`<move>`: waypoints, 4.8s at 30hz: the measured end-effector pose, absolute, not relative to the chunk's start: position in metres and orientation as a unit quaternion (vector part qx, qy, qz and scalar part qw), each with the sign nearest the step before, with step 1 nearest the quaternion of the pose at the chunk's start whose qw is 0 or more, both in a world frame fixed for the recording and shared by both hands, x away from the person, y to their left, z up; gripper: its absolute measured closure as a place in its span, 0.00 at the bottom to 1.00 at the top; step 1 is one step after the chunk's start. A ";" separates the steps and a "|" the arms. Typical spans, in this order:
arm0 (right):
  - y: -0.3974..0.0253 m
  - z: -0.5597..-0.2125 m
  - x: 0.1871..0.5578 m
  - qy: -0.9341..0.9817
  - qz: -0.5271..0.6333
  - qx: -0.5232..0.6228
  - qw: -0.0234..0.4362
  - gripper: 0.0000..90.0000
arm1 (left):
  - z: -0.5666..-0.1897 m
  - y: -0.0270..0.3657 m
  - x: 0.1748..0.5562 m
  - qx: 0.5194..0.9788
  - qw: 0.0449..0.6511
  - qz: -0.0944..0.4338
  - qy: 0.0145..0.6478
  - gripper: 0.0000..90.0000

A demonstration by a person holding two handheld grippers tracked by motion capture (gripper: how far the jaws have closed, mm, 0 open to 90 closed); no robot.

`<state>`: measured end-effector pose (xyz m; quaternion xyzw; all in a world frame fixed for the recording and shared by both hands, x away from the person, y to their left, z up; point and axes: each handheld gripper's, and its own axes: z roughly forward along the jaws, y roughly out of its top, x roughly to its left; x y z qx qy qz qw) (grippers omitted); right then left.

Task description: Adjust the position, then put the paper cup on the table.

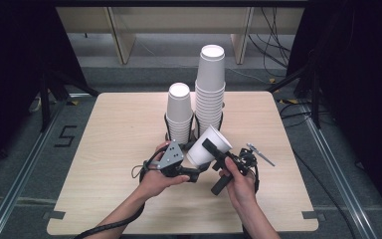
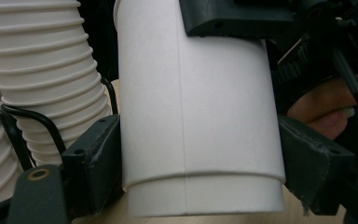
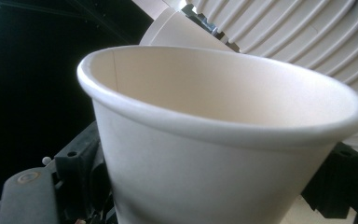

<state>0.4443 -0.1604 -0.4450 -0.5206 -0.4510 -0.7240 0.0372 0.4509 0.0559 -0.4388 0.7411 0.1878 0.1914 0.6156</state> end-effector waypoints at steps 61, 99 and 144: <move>-0.148 -0.429 0.428 -0.615 -0.659 -0.398 -0.170 0.19 | -0.463 0.159 0.415 0.739 0.582 0.189 0.281 0.11; -0.110 -0.431 0.419 -0.680 -0.628 -0.320 -0.203 0.18 | -0.457 0.111 0.410 0.770 0.575 0.160 0.227 0.00; -0.104 -0.428 0.418 -0.696 -0.625 -0.305 -0.176 0.00 | -0.451 0.100 0.425 0.754 0.588 0.189 0.222 0.24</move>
